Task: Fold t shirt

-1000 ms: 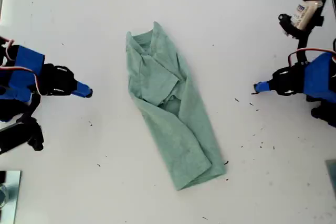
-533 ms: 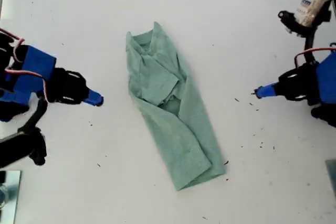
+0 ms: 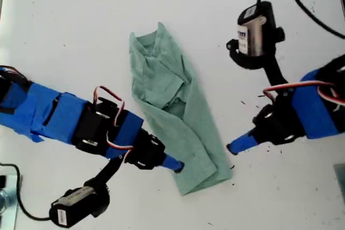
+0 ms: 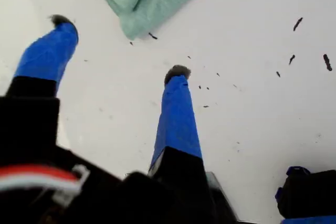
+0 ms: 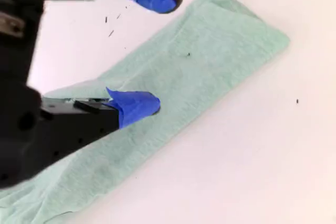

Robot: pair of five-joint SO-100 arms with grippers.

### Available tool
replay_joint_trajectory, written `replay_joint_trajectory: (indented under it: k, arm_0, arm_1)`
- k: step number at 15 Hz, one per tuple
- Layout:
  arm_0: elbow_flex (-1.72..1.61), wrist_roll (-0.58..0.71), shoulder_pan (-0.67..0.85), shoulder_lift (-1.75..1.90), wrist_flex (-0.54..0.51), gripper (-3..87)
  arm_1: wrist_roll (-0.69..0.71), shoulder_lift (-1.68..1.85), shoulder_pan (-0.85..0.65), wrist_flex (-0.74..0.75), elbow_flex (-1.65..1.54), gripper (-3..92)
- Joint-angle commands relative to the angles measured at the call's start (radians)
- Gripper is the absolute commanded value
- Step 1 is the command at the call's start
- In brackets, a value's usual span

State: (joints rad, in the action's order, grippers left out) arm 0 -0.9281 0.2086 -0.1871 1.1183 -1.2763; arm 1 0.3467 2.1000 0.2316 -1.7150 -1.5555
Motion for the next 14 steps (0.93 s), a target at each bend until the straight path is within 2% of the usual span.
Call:
replay_joint_trajectory:
  k: [1,4,7,10,14]
  arm_0:
    - [0.058,0.015,-0.026,-0.034,0.049,28.3]
    - [0.066,-0.012,-0.055,-0.153,0.120,28.0]
    - [0.071,-0.023,-0.049,-0.238,0.146,26.3]
    - [0.075,0.009,-0.026,-0.322,0.153,18.8]
    - [0.081,0.051,0.002,-0.376,0.219,-0.2]
  arm_1:
    - [-0.038,-0.075,0.032,0.020,0.052,35.5]
    - [-0.060,-0.278,0.049,0.183,0.034,35.6]
    - [-0.077,-0.477,0.058,0.379,0.017,34.6]
    - [-0.110,-0.614,0.086,0.623,-0.080,23.6]
    - [-0.138,-0.732,0.126,0.738,-0.003,5.3]
